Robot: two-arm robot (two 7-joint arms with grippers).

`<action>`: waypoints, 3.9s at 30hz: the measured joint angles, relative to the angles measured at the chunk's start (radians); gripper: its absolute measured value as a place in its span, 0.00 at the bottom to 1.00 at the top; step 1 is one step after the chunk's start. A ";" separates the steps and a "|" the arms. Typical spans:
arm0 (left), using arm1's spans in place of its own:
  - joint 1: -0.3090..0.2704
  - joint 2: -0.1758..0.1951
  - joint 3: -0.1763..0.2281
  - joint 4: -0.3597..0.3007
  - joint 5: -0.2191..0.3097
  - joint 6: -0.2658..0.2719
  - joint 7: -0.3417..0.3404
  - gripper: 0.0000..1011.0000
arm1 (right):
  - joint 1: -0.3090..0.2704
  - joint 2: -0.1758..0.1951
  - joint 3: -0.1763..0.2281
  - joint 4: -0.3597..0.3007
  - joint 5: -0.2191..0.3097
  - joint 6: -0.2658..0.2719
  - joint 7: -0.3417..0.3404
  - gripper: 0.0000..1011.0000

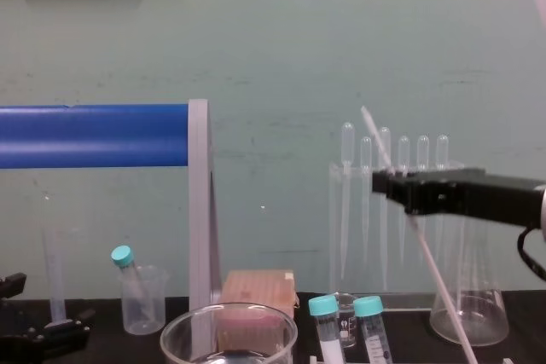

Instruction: Hold the thermometer with one hand and immerse one end into the beaker, then reinsert it into the test tube rack.

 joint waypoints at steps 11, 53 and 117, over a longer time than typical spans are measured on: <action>0.000 0.000 0.000 0.000 0.000 0.000 0.000 1.00 | 0.007 -0.008 0.053 -0.028 0.064 -0.027 0.014 0.06; 0.000 0.000 0.000 0.000 0.000 0.000 0.000 1.00 | 0.158 -0.145 -0.014 0.130 0.255 -0.404 0.296 0.06; 0.000 0.000 0.000 0.000 0.000 0.000 0.000 1.00 | 0.204 -0.210 -0.207 0.362 0.275 -0.424 0.490 0.06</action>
